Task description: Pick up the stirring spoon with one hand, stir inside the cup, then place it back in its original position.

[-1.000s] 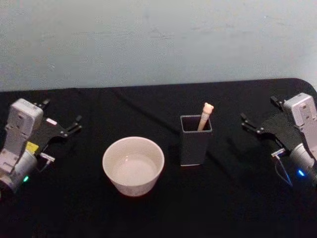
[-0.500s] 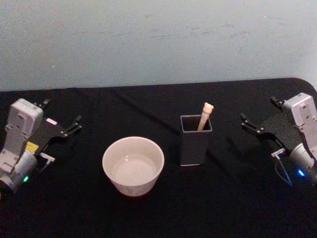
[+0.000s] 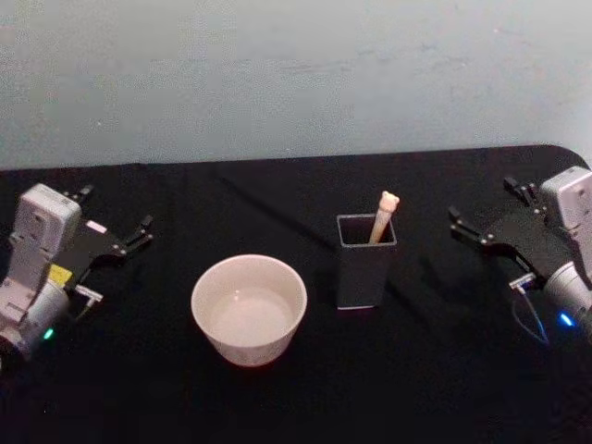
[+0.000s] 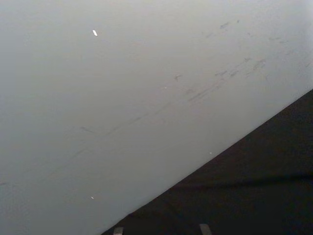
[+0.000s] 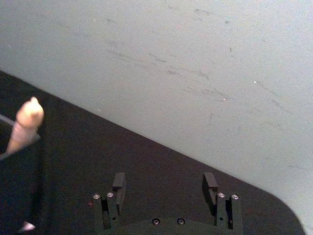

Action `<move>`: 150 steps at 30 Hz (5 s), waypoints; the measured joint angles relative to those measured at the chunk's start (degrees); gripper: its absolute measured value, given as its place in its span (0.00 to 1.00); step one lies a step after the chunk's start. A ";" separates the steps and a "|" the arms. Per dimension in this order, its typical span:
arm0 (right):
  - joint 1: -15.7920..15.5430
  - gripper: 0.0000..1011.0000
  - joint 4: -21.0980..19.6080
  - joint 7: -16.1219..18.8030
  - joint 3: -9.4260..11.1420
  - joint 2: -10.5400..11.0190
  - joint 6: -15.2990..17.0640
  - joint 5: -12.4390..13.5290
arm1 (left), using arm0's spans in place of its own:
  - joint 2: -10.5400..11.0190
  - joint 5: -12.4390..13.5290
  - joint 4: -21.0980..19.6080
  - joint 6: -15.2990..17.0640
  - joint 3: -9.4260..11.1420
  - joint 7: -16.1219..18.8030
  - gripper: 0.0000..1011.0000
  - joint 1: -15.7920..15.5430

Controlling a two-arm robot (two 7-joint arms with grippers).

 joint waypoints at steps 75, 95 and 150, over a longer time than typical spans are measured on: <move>4.99 0.99 0.47 23.95 2.15 -7.50 13.07 14.90 | 0.00 0.00 0.00 0.00 0.00 0.00 0.99 0.00; 4.94 0.56 0.40 24.04 2.17 -7.47 12.99 14.98 | 0.00 0.00 0.00 0.00 0.00 0.00 0.99 0.00; 4.66 0.21 -10.56 24.42 6.14 -3.32 12.03 21.61 | 0.00 0.00 0.00 0.00 0.00 0.00 0.99 0.00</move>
